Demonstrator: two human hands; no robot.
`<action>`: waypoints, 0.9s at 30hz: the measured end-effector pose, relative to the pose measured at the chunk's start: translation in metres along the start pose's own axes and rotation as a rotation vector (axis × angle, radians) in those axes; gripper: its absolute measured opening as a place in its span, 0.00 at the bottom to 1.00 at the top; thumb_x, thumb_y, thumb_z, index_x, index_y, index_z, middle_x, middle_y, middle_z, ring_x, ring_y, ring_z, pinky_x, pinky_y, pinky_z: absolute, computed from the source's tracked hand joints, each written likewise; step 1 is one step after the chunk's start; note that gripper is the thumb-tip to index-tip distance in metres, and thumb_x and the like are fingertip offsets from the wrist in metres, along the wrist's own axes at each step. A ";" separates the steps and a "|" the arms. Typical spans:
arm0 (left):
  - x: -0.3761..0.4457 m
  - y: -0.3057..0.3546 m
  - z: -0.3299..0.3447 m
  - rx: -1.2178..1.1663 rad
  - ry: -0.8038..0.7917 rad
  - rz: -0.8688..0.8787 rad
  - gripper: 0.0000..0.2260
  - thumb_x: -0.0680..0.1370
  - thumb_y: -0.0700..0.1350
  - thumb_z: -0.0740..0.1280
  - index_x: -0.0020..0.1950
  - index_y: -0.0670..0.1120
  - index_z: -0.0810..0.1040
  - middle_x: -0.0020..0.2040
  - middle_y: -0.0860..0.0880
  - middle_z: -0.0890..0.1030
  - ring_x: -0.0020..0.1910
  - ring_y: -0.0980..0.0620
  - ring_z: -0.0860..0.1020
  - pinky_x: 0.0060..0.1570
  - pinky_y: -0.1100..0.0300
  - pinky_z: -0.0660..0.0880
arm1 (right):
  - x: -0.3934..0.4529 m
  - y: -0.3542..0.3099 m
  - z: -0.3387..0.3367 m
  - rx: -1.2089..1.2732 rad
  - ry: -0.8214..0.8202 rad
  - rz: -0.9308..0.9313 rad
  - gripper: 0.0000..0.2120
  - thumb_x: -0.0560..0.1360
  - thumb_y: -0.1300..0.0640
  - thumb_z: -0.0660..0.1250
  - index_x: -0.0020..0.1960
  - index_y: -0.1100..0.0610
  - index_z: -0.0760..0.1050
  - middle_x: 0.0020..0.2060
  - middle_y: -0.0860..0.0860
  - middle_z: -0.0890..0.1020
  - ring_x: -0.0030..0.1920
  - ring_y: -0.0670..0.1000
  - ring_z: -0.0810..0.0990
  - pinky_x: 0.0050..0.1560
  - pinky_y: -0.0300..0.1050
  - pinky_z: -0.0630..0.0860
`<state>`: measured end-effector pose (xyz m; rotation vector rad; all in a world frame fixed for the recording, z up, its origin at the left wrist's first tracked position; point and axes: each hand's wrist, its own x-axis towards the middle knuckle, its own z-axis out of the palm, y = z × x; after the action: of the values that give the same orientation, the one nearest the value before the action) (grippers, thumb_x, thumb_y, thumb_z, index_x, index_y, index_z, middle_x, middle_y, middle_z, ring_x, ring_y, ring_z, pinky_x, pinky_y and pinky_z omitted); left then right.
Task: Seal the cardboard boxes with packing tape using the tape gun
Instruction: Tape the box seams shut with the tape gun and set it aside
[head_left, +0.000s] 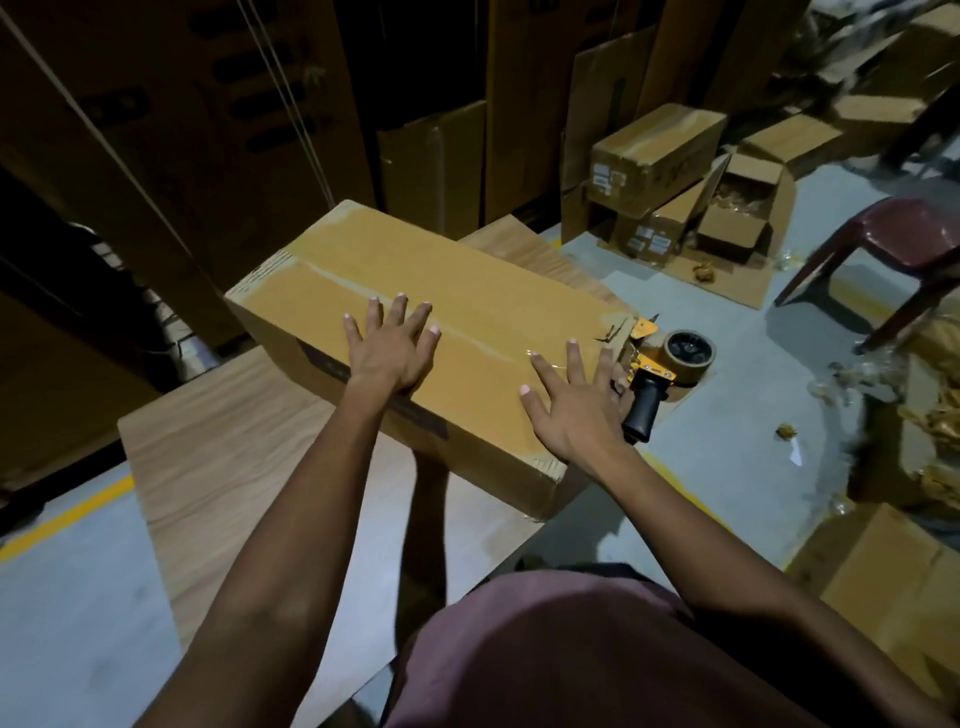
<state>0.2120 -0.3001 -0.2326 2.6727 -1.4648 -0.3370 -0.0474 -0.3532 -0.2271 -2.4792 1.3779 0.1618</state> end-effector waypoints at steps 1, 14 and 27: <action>0.002 -0.003 -0.001 -0.003 0.007 -0.007 0.26 0.84 0.63 0.45 0.82 0.60 0.53 0.84 0.51 0.51 0.82 0.40 0.46 0.76 0.33 0.41 | 0.011 0.002 -0.002 0.011 0.025 -0.038 0.30 0.84 0.35 0.46 0.84 0.41 0.51 0.84 0.55 0.44 0.81 0.67 0.34 0.78 0.69 0.45; -0.058 0.012 -0.009 0.116 -0.031 -0.309 0.29 0.82 0.62 0.48 0.80 0.50 0.63 0.78 0.42 0.66 0.72 0.38 0.66 0.69 0.42 0.59 | 0.109 0.041 -0.034 0.033 -0.044 -0.496 0.33 0.79 0.27 0.51 0.79 0.39 0.66 0.84 0.46 0.53 0.83 0.55 0.43 0.80 0.64 0.50; -0.123 0.044 0.014 -0.010 0.151 -0.151 0.27 0.83 0.51 0.59 0.81 0.45 0.58 0.79 0.41 0.61 0.77 0.39 0.61 0.73 0.45 0.62 | 0.016 -0.077 0.010 -0.141 -0.034 -0.422 0.29 0.87 0.43 0.45 0.83 0.54 0.57 0.84 0.55 0.54 0.83 0.60 0.49 0.78 0.70 0.49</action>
<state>0.1084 -0.2197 -0.2199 2.7392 -1.2207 -0.1473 0.0263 -0.3248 -0.2242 -2.8031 0.8272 0.2114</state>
